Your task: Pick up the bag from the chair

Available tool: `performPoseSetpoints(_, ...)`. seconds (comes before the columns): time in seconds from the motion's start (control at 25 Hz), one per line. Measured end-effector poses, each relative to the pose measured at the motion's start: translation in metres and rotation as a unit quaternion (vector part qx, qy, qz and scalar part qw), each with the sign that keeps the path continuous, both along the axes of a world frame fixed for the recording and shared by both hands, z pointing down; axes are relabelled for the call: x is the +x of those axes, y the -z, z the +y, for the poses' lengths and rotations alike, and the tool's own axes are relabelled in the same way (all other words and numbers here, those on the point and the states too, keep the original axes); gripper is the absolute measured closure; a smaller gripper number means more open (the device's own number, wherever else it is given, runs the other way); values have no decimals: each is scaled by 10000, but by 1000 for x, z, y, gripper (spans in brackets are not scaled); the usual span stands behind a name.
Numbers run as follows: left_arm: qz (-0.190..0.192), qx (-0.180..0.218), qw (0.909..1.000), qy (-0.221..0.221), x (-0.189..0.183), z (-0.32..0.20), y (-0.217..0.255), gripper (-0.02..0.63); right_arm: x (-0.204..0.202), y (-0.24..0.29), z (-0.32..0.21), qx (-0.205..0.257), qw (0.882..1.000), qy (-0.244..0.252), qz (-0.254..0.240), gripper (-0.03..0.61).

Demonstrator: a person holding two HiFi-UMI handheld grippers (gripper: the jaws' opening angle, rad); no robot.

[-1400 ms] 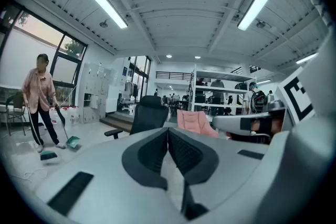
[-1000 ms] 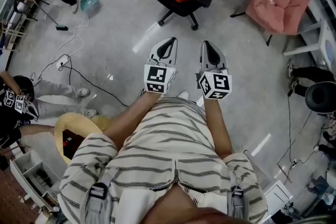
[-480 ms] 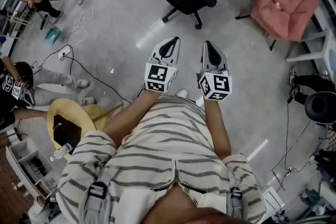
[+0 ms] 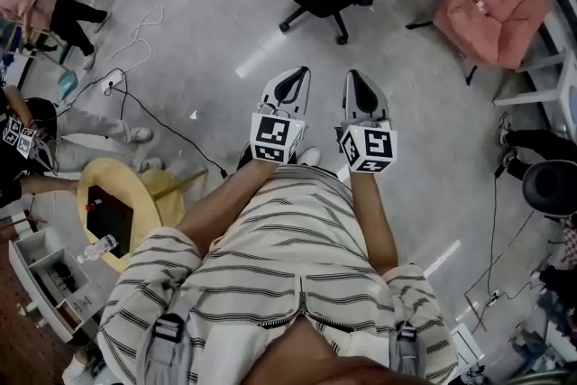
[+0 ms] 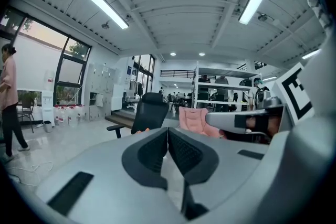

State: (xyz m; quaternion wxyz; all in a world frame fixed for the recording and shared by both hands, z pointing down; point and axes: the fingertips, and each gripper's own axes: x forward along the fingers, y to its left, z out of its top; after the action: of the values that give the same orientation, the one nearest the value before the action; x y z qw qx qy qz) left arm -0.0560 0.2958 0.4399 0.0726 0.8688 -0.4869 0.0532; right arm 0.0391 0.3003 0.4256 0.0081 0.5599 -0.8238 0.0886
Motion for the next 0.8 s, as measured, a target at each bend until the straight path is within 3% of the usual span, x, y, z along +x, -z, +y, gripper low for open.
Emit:
performPoseSetpoints(0.32,41,-124,9999,-15,7,-3,-14,591,6,-11,-2,-90,9999,24,95,560)
performPoseSetpoints(0.8,57,-166,9997,-152,25,-66,-24,591,16,-18,-62,-135,9997,-16,198,560)
